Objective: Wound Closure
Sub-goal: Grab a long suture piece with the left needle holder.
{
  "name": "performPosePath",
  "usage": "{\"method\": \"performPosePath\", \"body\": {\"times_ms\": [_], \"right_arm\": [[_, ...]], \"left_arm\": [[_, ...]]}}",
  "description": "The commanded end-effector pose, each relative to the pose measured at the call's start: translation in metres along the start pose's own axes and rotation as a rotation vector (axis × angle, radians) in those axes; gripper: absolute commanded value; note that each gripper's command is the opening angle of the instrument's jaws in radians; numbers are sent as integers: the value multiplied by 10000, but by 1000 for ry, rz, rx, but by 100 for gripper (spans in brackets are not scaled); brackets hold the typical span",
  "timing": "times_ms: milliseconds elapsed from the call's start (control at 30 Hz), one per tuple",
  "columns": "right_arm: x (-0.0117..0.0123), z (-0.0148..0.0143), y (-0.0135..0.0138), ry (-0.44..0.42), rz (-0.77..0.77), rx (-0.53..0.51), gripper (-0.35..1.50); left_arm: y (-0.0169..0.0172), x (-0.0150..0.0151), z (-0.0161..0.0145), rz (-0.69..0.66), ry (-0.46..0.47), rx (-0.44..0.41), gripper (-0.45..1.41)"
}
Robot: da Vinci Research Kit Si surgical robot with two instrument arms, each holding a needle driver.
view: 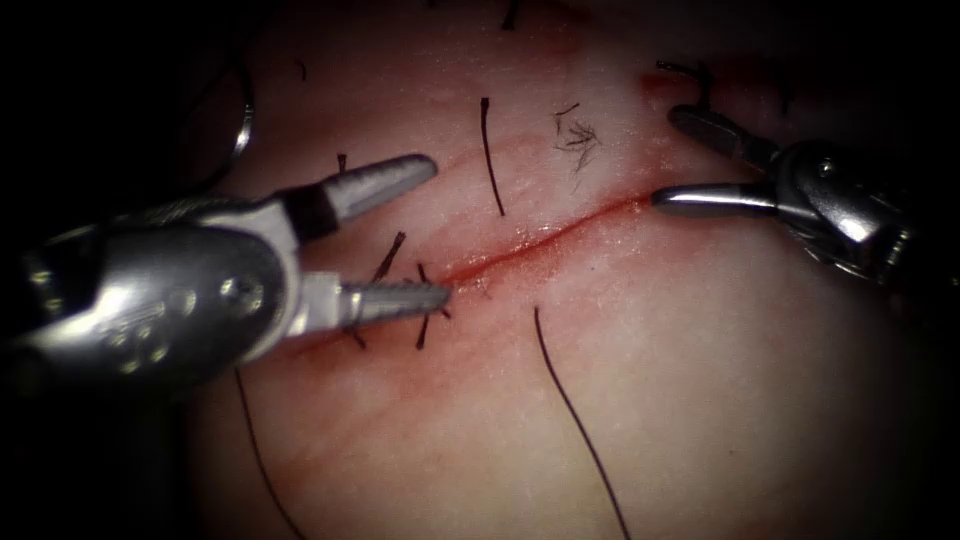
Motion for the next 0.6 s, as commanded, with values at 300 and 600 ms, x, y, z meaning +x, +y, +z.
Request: {"method": "performPosePath", "body": {"times_ms": [300, 600], "right_arm": [[-2, 8, 3, 3, -3, 2, 125], [-3, 8, 3, 3, -4, 2, 125]], "left_arm": [[71, 5, 53, 157, 63, -153, 65], [117, -6, 73, 275, 104, -237, 66]]}}
